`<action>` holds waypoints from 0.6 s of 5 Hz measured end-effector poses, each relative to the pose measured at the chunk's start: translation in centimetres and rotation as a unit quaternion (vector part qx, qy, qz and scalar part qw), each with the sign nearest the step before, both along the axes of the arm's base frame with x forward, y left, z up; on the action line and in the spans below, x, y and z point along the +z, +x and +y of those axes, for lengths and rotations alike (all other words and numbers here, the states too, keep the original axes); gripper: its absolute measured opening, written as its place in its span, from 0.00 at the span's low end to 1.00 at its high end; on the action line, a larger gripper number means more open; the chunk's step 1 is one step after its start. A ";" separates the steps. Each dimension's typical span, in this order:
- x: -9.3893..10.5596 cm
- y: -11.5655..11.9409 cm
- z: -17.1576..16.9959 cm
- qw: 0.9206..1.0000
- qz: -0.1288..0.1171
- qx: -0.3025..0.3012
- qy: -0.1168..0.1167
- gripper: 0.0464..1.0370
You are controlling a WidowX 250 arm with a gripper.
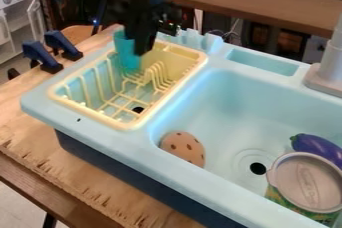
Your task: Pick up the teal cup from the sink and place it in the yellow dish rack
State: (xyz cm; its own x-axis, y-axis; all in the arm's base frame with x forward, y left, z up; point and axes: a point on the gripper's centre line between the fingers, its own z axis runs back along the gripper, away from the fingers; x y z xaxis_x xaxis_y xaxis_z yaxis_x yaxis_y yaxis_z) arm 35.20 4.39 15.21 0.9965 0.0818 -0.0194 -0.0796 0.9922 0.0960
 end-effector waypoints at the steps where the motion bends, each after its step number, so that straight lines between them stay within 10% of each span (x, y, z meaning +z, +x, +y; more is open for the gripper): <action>1: -0.1 0.3 0.1 1.000 -0.012 0.006 -0.011 0.07; 3: -1.1 0.5 0.3 1.000 -0.002 0.003 -0.018 0.30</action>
